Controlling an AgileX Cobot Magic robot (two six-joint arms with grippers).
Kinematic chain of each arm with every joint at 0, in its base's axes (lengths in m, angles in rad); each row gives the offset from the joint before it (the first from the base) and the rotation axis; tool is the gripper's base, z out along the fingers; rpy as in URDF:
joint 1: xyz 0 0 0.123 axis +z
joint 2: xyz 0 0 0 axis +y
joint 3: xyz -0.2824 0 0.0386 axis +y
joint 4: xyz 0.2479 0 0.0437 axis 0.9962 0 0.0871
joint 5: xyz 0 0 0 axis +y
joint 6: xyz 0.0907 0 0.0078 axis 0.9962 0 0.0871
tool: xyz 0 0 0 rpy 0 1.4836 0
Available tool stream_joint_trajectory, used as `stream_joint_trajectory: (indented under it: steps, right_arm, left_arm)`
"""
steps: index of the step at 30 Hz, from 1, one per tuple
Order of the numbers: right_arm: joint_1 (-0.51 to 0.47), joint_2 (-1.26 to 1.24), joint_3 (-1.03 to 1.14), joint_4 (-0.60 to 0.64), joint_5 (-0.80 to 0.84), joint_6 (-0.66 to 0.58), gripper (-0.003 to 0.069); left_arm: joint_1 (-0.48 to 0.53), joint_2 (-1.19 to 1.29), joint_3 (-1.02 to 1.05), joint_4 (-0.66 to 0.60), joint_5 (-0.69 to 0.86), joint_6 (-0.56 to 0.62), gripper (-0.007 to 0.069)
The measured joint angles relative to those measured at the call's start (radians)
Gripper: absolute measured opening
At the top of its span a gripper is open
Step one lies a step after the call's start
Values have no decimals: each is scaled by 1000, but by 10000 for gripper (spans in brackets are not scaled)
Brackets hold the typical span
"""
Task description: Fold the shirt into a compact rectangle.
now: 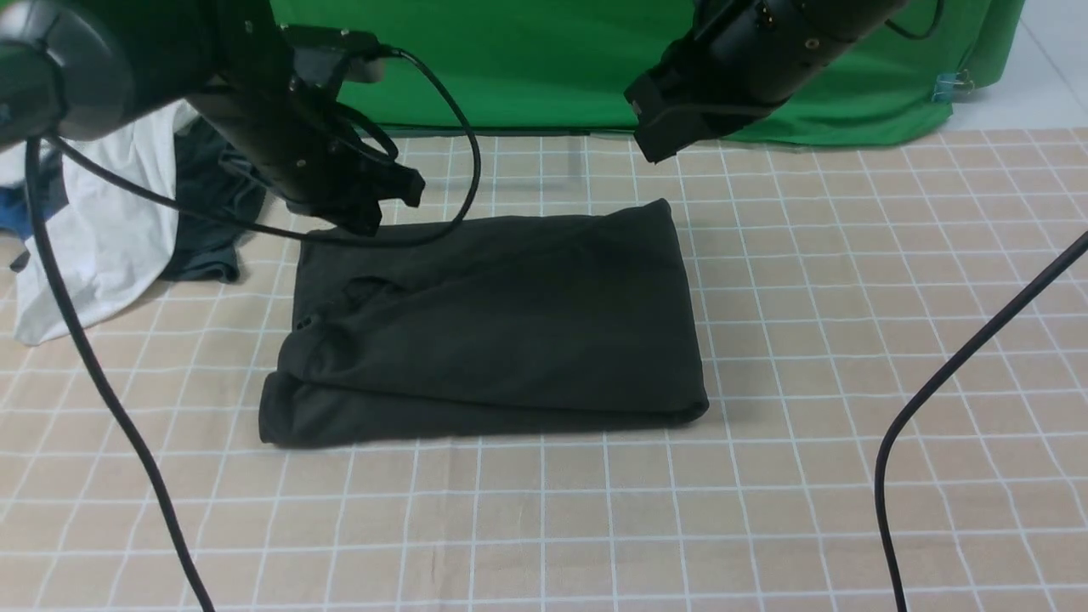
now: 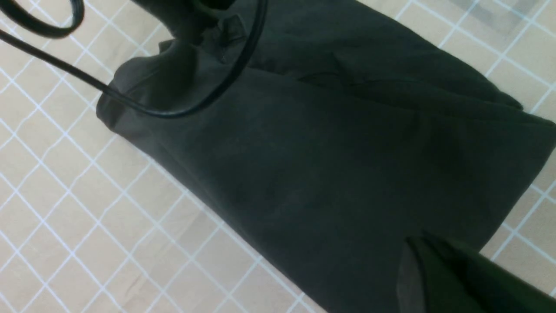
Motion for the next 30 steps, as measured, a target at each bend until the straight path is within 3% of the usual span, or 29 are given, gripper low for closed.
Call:
stream_joint_trajectory:
  steps: [7, 11, 16, 19, 22, 25, 27, 30]
  right_arm:
    - [0, 0, 0, 0, -2, 0, 38]
    - [0, 0, 0, 0, -2, 0, 38]
    - [0, 0, 0, 0, -2, 0, 38]
    - [0, 0, 0, 0, -3, 0, 38]
    - [0, 0, 0, 0, -3, 0, 38]
    - [0, 0, 0, 0, -4, 0, 38]
    - [0, 0, 0, 0, -7, 0, 38]
    - [0, 0, 0, 0, -7, 0, 38]
  left_arm:
    - [0, 54, 0, -50, 77, 39, 36]
    - [0, 92, 0, -70, 98, 55, 154]
    - [0, 114, 0, -72, 76, 62, 387]
    - [0, 128, 0, -72, 70, 64, 430]
    - [0, 143, 0, -76, 81, 69, 395]
    - [0, 150, 0, -98, 121, 101, 245]
    - [0, 151, 0, -110, 132, 123, 97]
    - [0, 151, -2, -110, 121, 120, 26]
